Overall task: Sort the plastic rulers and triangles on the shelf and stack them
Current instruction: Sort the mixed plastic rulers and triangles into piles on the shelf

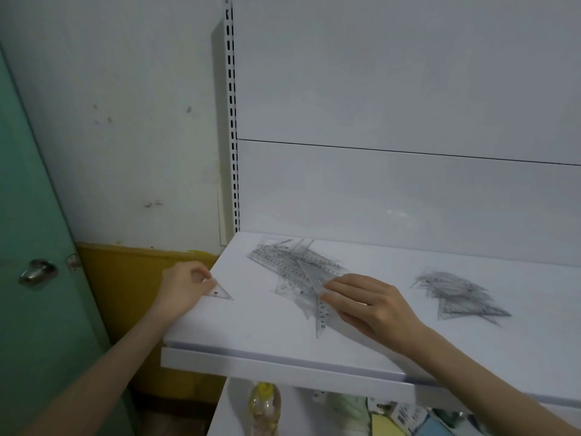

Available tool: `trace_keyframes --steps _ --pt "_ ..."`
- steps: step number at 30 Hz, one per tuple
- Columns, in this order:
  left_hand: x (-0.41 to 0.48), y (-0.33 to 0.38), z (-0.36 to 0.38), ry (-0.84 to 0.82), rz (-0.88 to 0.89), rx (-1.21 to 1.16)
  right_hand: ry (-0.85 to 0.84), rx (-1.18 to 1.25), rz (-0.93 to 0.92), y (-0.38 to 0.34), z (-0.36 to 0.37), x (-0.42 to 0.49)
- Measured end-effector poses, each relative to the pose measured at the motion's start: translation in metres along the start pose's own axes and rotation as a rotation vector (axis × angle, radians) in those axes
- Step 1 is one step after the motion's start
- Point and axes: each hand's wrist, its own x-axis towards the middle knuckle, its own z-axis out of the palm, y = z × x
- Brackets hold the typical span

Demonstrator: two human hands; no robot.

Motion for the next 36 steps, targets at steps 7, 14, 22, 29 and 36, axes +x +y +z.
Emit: trace_keyframes --steps 7,14,22,29,36 --pt "-0.005 0.037 -0.009 0.026 -0.029 -0.5 0.042 -0.025 0.02 -0.01 -0.012 -0.003" --pt "-0.012 0.105 0.028 -0.219 0.059 -0.637 0.075 -0.096 0.177 -0.003 -0.052 -0.034" --pt "-0.044 0.201 0.107 -0.549 0.235 -0.631 0.16 -0.293 0.437 -0.006 -0.13 -0.102" --pt "-0.102 0.296 0.184 -0.896 0.406 -0.674 0.159 -0.549 0.72 -0.004 -0.219 -0.199" --pt "-0.136 0.363 0.264 -0.934 0.42 -0.492 0.066 -0.509 0.729 0.014 -0.287 -0.282"
